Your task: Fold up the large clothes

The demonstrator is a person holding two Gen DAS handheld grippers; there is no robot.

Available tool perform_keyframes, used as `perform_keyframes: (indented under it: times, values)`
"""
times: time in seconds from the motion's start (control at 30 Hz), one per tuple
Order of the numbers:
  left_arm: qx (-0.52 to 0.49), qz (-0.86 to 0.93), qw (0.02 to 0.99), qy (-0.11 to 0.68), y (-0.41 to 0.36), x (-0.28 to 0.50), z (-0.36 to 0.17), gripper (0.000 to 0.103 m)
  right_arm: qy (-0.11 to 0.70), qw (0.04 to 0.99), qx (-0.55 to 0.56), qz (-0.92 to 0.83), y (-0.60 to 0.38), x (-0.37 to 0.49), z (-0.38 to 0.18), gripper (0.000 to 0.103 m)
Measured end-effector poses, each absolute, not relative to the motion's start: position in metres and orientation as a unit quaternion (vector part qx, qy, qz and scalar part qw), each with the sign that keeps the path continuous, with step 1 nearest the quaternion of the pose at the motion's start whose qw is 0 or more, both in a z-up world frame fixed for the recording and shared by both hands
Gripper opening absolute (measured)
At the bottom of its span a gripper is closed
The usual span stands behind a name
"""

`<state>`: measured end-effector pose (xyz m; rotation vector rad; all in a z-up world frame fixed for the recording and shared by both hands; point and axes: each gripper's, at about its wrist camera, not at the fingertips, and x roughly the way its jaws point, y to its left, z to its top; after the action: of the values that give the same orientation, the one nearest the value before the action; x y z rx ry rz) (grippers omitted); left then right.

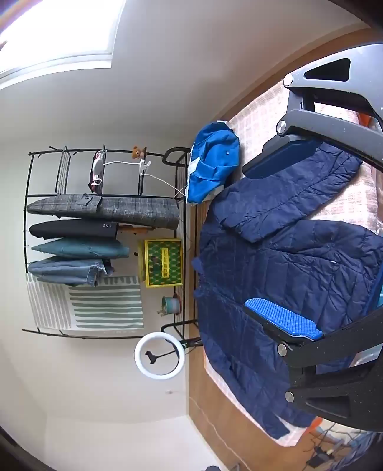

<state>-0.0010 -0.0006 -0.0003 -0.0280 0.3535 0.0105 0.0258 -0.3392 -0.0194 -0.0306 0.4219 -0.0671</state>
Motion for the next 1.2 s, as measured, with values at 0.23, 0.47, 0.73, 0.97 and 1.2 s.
perform_keyframes:
  times: [0.23,0.47,0.73,0.97,1.2]
  values:
    - [-0.02,0.005,0.982,0.186,-0.002,0.001,-0.001,0.103,0.208,0.978,-0.014,-0.031,-0.339,0.027,-0.018,0.084]
    - [-0.02,0.007,0.982,0.189,0.0,0.002,-0.005,0.103,0.215,0.976,-0.006,-0.034,-0.34,0.031,-0.021,0.084]
    - [-0.019,0.008,0.982,0.19,-0.001,0.002,-0.004,0.103,0.216,0.976,0.003,-0.035,-0.346,0.03,-0.022,0.084]
    - [-0.018,0.009,0.981,0.191,0.0,0.003,-0.006,0.103,0.215,0.976,0.001,-0.038,-0.346,0.029,-0.02,0.084]
    - [-0.018,0.009,0.981,0.191,0.0,0.004,-0.007,0.103,0.215,0.976,0.002,-0.036,-0.348,0.029,-0.021,0.084]
